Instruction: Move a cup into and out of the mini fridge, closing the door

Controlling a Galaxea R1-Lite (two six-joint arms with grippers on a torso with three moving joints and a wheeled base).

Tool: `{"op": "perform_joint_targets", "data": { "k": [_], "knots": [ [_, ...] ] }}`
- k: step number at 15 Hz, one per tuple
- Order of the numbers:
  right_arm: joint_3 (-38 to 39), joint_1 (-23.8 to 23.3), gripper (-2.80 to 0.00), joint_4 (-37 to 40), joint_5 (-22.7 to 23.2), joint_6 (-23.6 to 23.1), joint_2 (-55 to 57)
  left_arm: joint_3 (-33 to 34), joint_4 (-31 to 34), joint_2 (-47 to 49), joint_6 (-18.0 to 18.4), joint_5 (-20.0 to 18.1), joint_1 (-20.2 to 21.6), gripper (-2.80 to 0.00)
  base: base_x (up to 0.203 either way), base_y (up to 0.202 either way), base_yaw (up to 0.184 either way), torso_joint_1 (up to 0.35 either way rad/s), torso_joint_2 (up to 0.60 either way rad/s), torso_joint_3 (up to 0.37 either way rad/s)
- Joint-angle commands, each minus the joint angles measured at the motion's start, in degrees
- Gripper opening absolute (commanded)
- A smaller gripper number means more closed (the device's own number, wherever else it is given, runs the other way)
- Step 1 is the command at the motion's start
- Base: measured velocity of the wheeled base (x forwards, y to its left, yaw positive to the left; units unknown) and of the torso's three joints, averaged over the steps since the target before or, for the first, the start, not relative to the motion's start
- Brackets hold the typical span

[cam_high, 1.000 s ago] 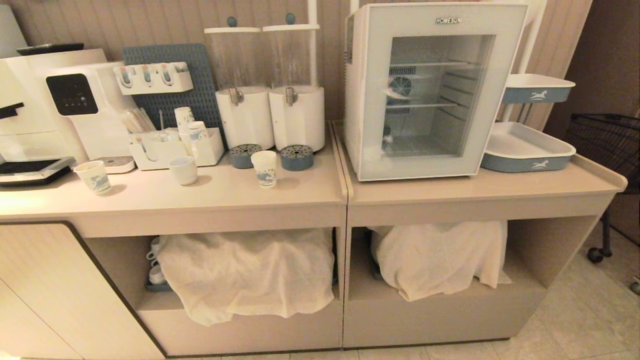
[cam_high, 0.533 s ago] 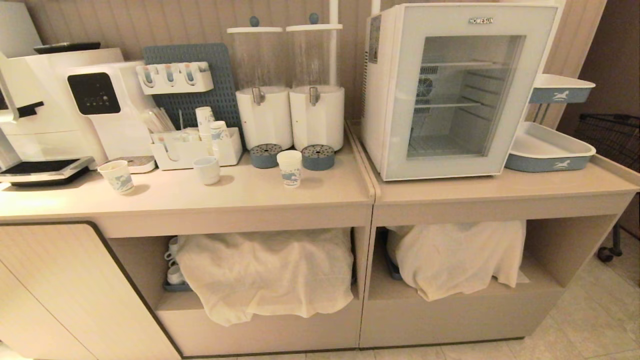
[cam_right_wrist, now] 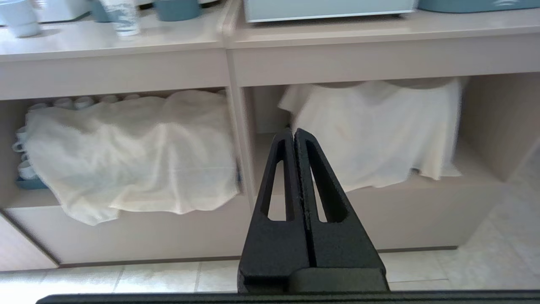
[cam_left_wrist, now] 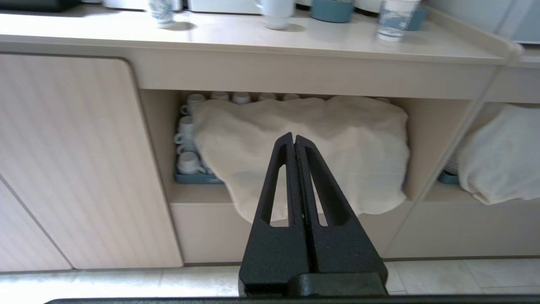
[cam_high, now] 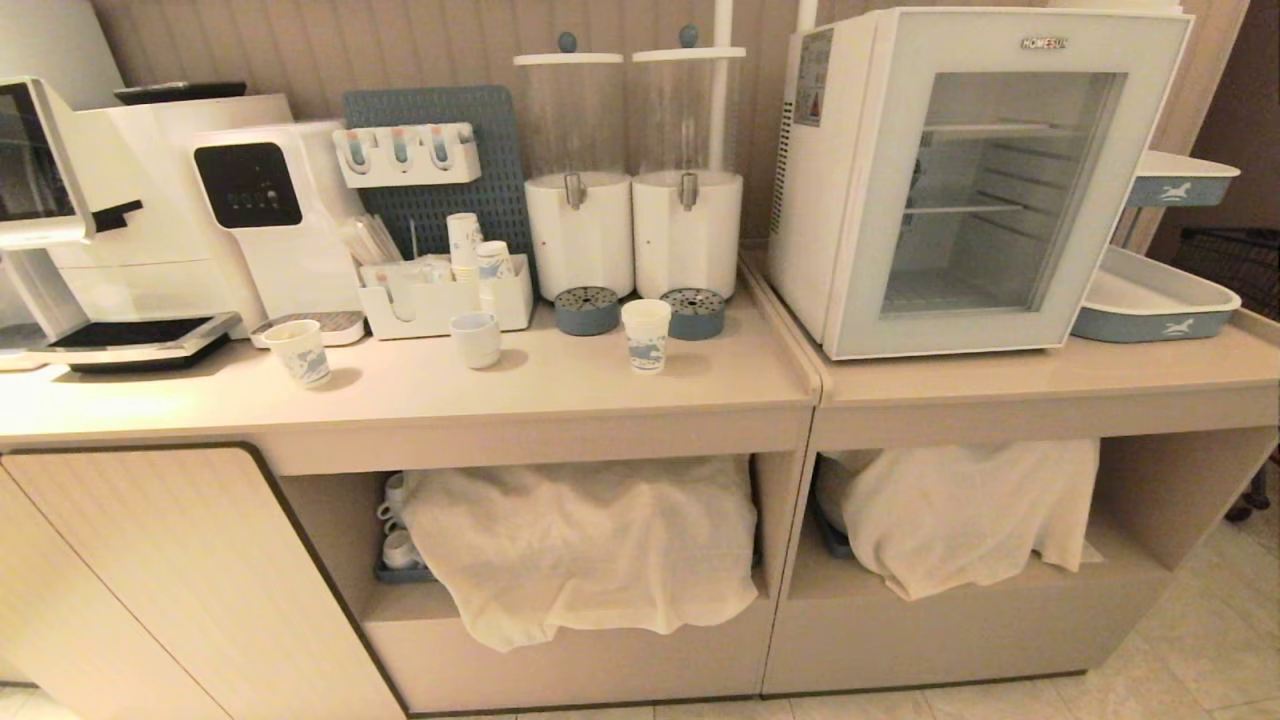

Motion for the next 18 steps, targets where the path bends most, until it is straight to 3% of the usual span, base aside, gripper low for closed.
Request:
{"op": "perform_joint_targets", "data": {
  "k": [1, 18],
  "knots": [
    [0.0, 0.0, -2.8, 0.0, 0.0, 0.0, 0.0, 2.3, -0.1, -0.2, 0.0, 0.0, 0.1, -2.8, 0.0, 0.189, -0.001, -0.001, 0.0, 0.005],
    [0.0, 0.0, -2.8, 0.0, 0.0, -0.1, 0.1, 2.3, -0.1, -0.2, -0.7, 0.1, 0.1, -2.8, 0.0, 0.192, -0.001, 0.002, 0.0, 0.002]
  ]
}}
